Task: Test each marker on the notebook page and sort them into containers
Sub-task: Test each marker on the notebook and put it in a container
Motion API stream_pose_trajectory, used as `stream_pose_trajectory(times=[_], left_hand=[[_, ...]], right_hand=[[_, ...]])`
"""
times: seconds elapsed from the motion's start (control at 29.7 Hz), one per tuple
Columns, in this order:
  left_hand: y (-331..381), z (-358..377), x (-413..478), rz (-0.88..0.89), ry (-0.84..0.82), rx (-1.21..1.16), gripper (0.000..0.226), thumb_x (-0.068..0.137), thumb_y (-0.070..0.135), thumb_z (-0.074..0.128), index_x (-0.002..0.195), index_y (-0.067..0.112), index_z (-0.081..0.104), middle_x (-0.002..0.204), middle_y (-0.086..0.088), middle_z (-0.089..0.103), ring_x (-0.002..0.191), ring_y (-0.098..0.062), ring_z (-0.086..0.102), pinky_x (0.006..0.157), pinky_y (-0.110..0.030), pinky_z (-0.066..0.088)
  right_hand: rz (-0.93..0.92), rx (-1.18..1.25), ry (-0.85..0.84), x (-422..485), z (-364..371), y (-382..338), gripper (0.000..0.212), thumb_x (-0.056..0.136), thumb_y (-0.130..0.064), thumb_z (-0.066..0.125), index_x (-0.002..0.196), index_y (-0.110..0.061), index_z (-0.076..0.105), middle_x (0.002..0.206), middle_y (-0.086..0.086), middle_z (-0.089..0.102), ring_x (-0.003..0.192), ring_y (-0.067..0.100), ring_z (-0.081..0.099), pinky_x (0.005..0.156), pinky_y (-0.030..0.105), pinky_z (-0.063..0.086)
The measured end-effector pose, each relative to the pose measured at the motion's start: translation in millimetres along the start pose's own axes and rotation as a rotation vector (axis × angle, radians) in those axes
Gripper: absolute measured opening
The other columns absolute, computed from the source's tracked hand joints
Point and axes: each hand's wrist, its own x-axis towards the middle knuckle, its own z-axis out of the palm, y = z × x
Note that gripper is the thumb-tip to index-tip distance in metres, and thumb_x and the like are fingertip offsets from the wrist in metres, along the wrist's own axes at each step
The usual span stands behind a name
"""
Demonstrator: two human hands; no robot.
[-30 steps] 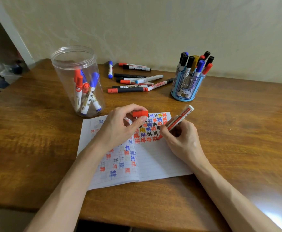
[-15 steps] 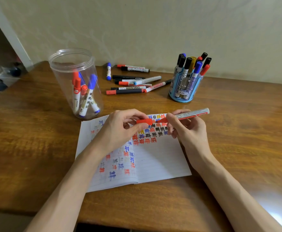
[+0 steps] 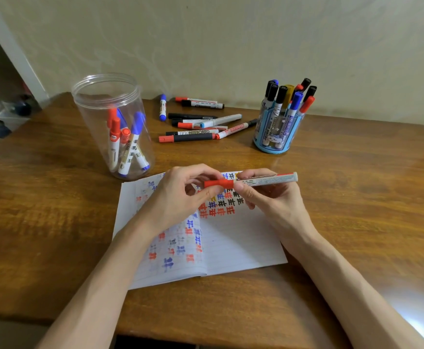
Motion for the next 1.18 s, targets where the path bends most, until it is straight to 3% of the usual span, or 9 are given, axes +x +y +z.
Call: stream_pose_trajectory(times=[0.17, 0.3, 0.4, 0.5, 0.61, 0.74, 0.94, 1.18], left_hand=[[0, -4, 0, -0.033, 0.040, -0.031, 0.021, 0.095, 0.026, 0.069, 0.115, 0.028, 0.072, 0.107, 0.019, 0.072, 0.105, 0.003, 0.066, 0.078, -0.012, 0.055], [4, -7, -1, -0.035, 0.038, -0.070, 0.017, 0.094, 0.025, 0.070, 0.107, 0.037, 0.072, 0.102, 0.018, 0.074, 0.101, -0.002, 0.068, 0.079, -0.016, 0.056], [3, -3, -2, -0.050, 0.022, -0.055, 0.020, 0.092, 0.025, 0.072, 0.109, 0.034, 0.074, 0.097, 0.013, 0.076, 0.092, -0.009, 0.071, 0.077, -0.018, 0.057], [2, 0, -2, -0.050, 0.047, -0.035, 0.020, 0.091, 0.024, 0.073, 0.111, 0.030, 0.076, 0.090, 0.012, 0.076, 0.083, -0.011, 0.072, 0.074, -0.019, 0.058], [0, 1, -2, -0.056, 0.067, -0.031, 0.019, 0.092, 0.019, 0.072, 0.109, 0.026, 0.078, 0.083, 0.012, 0.076, 0.078, -0.011, 0.072, 0.070, -0.017, 0.056], [1, 4, -2, -0.058, 0.081, -0.019, 0.018, 0.092, 0.018, 0.073, 0.109, 0.021, 0.080, 0.086, 0.009, 0.077, 0.076, -0.010, 0.073, 0.069, -0.017, 0.057], [5, 5, -3, -0.058, 0.120, -0.017, 0.015, 0.093, 0.014, 0.072, 0.104, 0.021, 0.079, 0.082, 0.011, 0.075, 0.075, -0.007, 0.074, 0.069, -0.015, 0.057], [10, -1, -3, -0.061, 0.075, -0.008, 0.015, 0.091, 0.021, 0.073, 0.101, 0.033, 0.074, 0.084, 0.018, 0.073, 0.085, -0.006, 0.072, 0.073, -0.015, 0.057]], right_hand=[[0.190, 0.180, -0.067, 3, -10, -12, 0.027, 0.102, -0.026, 0.063, 0.112, -0.008, 0.080, 0.104, 0.019, 0.078, 0.088, 0.027, 0.072, 0.074, 0.031, 0.058], [0.142, -0.105, -0.175, 4, -26, -18, 0.022, 0.095, -0.024, 0.072, 0.112, -0.014, 0.080, 0.102, 0.007, 0.081, 0.082, 0.023, 0.075, 0.066, 0.029, 0.060], [0.035, -0.319, -0.167, 4, -32, -14, 0.020, 0.089, -0.026, 0.077, 0.108, -0.019, 0.081, 0.087, -0.002, 0.081, 0.070, 0.011, 0.072, 0.060, 0.023, 0.056], [-0.082, -0.385, -0.125, 3, -27, -8, 0.019, 0.090, -0.025, 0.077, 0.109, -0.022, 0.079, 0.077, -0.014, 0.077, 0.063, 0.001, 0.065, 0.058, 0.012, 0.048], [-0.122, -0.392, -0.117, 3, -22, 1, 0.020, 0.091, -0.025, 0.076, 0.109, -0.019, 0.078, 0.081, -0.024, 0.076, 0.070, 0.000, 0.068, 0.064, 0.010, 0.050], [-0.153, -0.411, -0.108, 4, -22, 7, 0.021, 0.091, -0.028, 0.074, 0.110, -0.018, 0.077, 0.092, -0.017, 0.077, 0.078, 0.001, 0.072, 0.068, 0.012, 0.053], [-0.163, -0.362, -0.092, 4, -17, 14, 0.015, 0.094, -0.020, 0.074, 0.107, -0.015, 0.076, 0.084, -0.023, 0.076, 0.080, -0.004, 0.071, 0.071, 0.010, 0.052], [-0.161, -0.339, -0.120, 5, -14, 12, 0.014, 0.096, -0.021, 0.073, 0.107, -0.012, 0.076, 0.100, -0.005, 0.079, 0.095, 0.006, 0.076, 0.078, 0.016, 0.057]])
